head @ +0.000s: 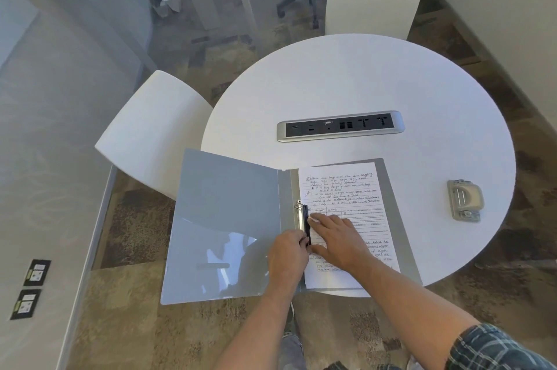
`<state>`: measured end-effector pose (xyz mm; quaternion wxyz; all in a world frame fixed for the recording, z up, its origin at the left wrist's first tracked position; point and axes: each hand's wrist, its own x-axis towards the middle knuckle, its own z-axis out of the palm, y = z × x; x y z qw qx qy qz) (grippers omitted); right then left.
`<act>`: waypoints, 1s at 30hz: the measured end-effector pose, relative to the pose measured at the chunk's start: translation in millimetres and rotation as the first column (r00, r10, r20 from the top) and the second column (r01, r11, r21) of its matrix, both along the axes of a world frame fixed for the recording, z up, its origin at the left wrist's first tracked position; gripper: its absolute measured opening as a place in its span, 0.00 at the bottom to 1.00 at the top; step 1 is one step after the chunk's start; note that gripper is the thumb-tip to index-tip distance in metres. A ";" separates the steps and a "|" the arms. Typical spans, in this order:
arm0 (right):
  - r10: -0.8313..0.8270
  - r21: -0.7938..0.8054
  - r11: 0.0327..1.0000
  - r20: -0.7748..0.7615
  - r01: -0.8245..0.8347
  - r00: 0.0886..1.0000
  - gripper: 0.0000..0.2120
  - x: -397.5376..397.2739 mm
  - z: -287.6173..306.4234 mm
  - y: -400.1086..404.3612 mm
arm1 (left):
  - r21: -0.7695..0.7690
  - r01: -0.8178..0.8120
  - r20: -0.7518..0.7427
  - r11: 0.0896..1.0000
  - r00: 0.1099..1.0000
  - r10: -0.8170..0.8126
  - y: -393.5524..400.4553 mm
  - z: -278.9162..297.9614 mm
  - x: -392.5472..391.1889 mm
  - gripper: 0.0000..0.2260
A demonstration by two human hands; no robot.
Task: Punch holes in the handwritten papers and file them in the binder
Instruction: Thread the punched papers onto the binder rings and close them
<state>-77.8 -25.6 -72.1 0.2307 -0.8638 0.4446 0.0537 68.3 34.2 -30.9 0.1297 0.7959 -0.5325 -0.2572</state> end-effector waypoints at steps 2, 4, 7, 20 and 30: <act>0.009 -0.007 1.000 -0.002 -0.009 1.000 0.35 -1.2 -2.0 -0.5 | -0.023 0.016 -0.013 1.000 1.000 -0.016 0.5 -0.4 -1.2 0.08; 0.014 -0.007 1.000 0.007 -0.014 1.000 0.36 -1.8 -4.5 -0.9 | -0.037 0.024 -0.025 0.999 0.999 -0.025 1.2 0.0 -2.4 0.07; 0.024 -0.008 1.000 0.006 -0.024 1.000 0.36 -1.9 -9.0 -1.4 | -0.011 0.016 -0.012 1.000 1.000 -0.016 1.4 1.2 -1.9 0.10; -0.153 0.068 0.987 0.150 0.144 0.977 0.35 -1.6 -18.8 5.0 | -0.065 0.007 0.024 0.998 1.000 -0.006 3.9 -5.4 -0.5 0.10; -0.154 0.035 0.988 0.129 0.150 0.980 0.31 -0.5 -32.4 6.1 | -0.075 -0.003 0.053 0.997 0.999 0.007 3.4 -9.4 -2.9 0.08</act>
